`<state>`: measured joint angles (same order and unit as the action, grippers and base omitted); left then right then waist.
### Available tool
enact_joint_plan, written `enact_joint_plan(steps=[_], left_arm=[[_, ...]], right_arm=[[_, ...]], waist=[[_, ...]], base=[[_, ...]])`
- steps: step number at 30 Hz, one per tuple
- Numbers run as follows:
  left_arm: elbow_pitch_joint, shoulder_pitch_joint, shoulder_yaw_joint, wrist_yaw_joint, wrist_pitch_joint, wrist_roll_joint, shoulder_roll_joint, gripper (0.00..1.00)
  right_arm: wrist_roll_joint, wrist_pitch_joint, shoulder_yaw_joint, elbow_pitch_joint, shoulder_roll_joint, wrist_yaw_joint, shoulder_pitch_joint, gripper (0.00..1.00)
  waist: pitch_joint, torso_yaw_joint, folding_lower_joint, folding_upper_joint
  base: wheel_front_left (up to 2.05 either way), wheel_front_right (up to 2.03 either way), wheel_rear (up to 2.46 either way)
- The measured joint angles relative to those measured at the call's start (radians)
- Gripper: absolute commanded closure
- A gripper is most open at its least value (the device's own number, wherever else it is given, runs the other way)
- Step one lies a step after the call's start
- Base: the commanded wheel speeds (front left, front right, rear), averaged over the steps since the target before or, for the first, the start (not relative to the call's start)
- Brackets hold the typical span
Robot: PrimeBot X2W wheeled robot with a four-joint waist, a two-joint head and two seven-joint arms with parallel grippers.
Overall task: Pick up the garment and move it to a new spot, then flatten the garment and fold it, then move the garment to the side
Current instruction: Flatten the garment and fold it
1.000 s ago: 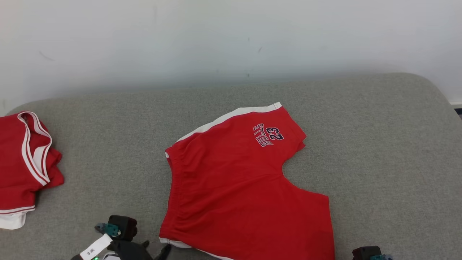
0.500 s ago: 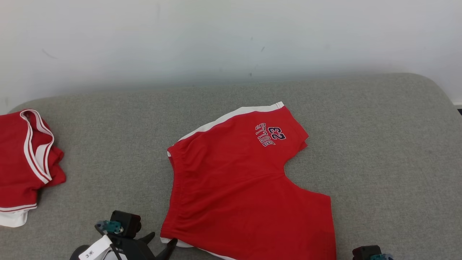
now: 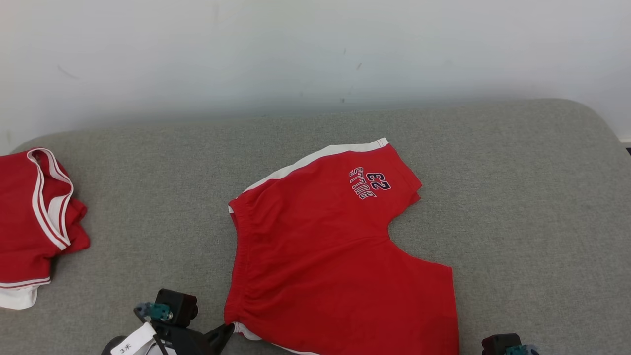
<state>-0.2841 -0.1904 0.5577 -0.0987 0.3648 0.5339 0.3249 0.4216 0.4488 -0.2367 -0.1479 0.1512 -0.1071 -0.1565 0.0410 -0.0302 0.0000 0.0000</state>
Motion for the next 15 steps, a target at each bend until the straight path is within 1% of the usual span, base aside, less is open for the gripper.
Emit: enact_joint_plan(steps=[4, 9, 15], left_arm=[[0.013, 0.001, -0.009, -0.003, -0.008, 0.006, 0.0, 1.0], [0.045, 0.0, -0.028, -0.007, -0.031, 0.013, 0.0, 1.0], [0.076, -0.006, -0.032, -0.001, -0.032, 0.013, -0.002, 1.0]], right_arm=[[0.025, -0.016, 0.022, 0.035, -0.008, 0.002, 0.001, 1.0], [0.086, -0.052, 0.059, 0.117, -0.019, 0.037, 0.01, 1.0], [0.116, -0.07, 0.09, 0.196, 0.001, 0.076, 0.099, 1.0]], waist=[[-0.001, -0.001, 0.0, 0.0], [-0.003, -0.002, 0.0, 0.0], [0.003, -0.004, -0.0002, 0.0]], base=[[0.0, 0.0, 0.0], [0.0, 0.0, 0.0], [0.0, 0.0, 0.0]])
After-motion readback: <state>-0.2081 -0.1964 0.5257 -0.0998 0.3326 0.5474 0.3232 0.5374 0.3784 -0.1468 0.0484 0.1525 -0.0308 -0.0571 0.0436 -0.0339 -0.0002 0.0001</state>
